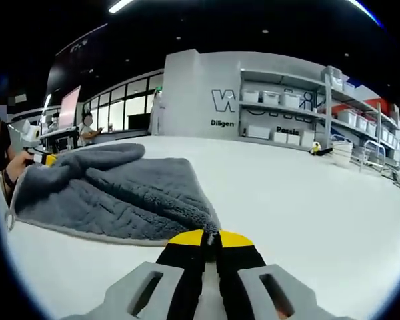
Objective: Open the folded towel by lifting each exposed corner and separating the folded layers until the towel lies flat within the target outline without major curled edges
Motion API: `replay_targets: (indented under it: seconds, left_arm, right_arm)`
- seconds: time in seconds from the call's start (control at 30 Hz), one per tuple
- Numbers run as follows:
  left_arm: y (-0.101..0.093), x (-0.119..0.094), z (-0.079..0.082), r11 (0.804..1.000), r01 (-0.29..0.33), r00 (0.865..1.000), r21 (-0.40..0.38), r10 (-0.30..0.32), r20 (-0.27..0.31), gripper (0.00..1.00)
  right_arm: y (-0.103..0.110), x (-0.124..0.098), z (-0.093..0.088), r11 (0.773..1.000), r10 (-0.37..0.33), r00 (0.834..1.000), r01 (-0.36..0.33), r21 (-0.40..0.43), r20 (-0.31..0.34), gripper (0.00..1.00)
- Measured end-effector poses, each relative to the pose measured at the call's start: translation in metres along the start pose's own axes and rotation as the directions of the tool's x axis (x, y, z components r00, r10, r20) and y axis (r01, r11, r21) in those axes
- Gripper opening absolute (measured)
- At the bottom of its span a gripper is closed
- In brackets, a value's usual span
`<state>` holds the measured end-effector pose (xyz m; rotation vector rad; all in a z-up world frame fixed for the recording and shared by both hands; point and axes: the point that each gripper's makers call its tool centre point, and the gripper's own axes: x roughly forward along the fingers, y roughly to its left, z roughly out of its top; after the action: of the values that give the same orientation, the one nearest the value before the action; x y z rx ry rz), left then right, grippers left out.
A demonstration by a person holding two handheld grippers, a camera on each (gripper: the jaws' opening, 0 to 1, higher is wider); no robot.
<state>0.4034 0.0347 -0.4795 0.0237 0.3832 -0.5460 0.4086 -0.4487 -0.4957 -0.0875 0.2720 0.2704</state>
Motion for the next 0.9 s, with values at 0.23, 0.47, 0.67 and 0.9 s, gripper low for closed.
replay_targets:
  seconds: [0.23, 0.47, 0.67, 0.9]
  left_arm:
    - [0.002, 0.000, -0.001, 1.000, -0.004, 1.000, -0.003, 0.004, -0.004, 0.03]
    - [0.003, -0.001, -0.001, 1.000, -0.010, 1.000, -0.004, 0.010, -0.002, 0.03]
    - [0.006, -0.003, -0.002, 1.000, -0.017, 1.000, -0.012, 0.017, -0.003, 0.03]
    - [0.009, -0.005, -0.002, 1.000, -0.025, 1.000, -0.017, 0.025, -0.002, 0.03]
  right_arm:
    - [-0.016, -0.005, -0.002, 0.999, -0.039, 0.999, 0.039, 0.015, -0.002, 0.02]
    - [-0.029, -0.010, -0.003, 0.996, -0.082, 0.997, 0.082, 0.031, -0.005, 0.02]
    - [-0.039, -0.013, -0.005, 0.993, -0.111, 0.994, 0.111, 0.043, -0.007, 0.02]
    - [-0.048, -0.017, -0.007, 0.989, -0.140, 0.990, 0.140, 0.054, -0.010, 0.02]
